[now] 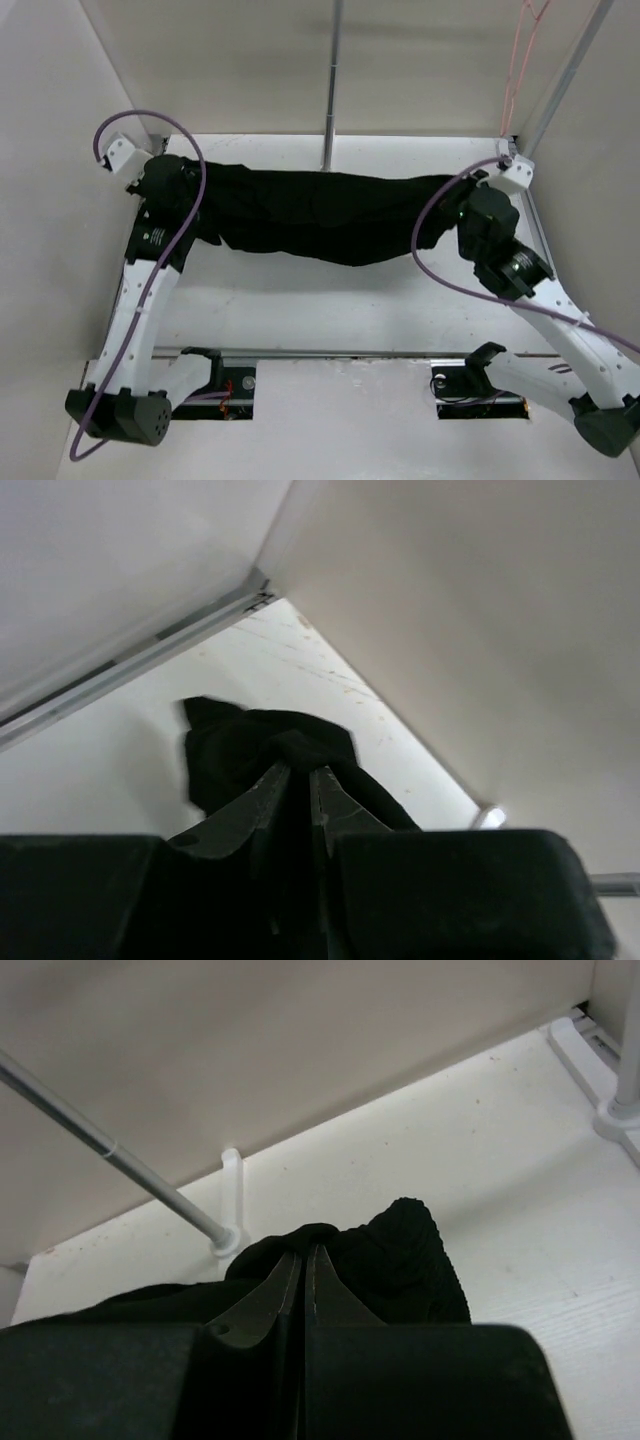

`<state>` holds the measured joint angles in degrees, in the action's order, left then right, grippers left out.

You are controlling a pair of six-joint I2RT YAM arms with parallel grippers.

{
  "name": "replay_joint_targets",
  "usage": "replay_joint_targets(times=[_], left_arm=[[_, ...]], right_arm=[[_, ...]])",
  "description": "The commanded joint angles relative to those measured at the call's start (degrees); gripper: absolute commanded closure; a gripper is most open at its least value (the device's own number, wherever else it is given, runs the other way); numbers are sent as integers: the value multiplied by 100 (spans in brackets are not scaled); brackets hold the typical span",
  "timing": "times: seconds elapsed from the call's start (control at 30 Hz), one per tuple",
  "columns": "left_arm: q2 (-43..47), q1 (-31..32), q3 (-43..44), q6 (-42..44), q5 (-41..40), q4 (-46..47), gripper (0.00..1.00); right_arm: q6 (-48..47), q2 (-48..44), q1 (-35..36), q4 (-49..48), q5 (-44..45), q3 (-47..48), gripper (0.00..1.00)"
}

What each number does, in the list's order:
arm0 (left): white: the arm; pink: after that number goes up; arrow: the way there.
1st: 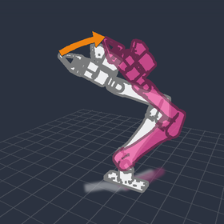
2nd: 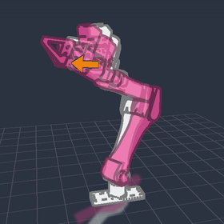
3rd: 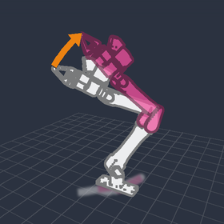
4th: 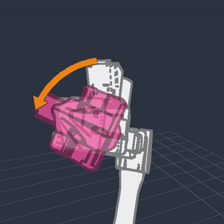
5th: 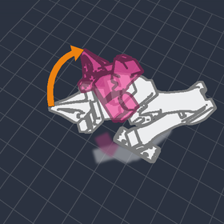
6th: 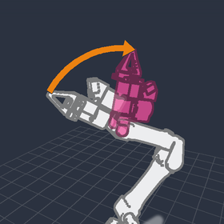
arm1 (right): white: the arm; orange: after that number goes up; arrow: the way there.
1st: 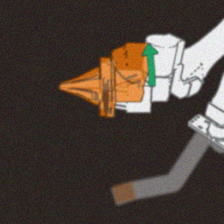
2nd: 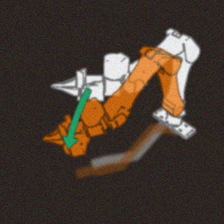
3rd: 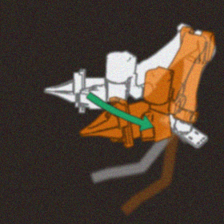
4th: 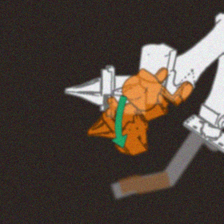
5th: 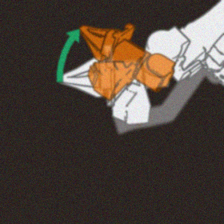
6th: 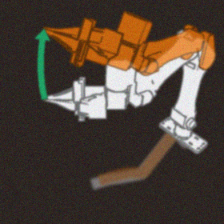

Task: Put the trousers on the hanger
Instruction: Fold the trousers

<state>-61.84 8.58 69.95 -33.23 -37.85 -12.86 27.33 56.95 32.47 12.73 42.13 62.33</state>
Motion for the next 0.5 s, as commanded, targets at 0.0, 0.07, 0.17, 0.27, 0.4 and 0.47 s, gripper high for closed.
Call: replay_joint_targets(times=[0.0,0.07,0.17,0.27,0.4,0.47], left_arm=[[506,-203,-622,282,-548,-251,90],[612,-308,-676,352,-505,-479,87],[455,-186,-431,834,-443,-822,61],[278,173,-412,1126,-460,-1139,21],[742,122,-1087,951,-425,-860,21],[928,61,-1561,758,-460,-727,21]], right_arm=[[526,-193,-43,255,419,-1009,97],[939,-149,-279,440,410,-1441,97],[1344,-122,-456,529,314,-1863,96],[1477,-228,-456,380,287,-2215,91],[1468,-281,-561,484,226,-2514,92],[1468,-359,-746,441,199,-2664,93]])
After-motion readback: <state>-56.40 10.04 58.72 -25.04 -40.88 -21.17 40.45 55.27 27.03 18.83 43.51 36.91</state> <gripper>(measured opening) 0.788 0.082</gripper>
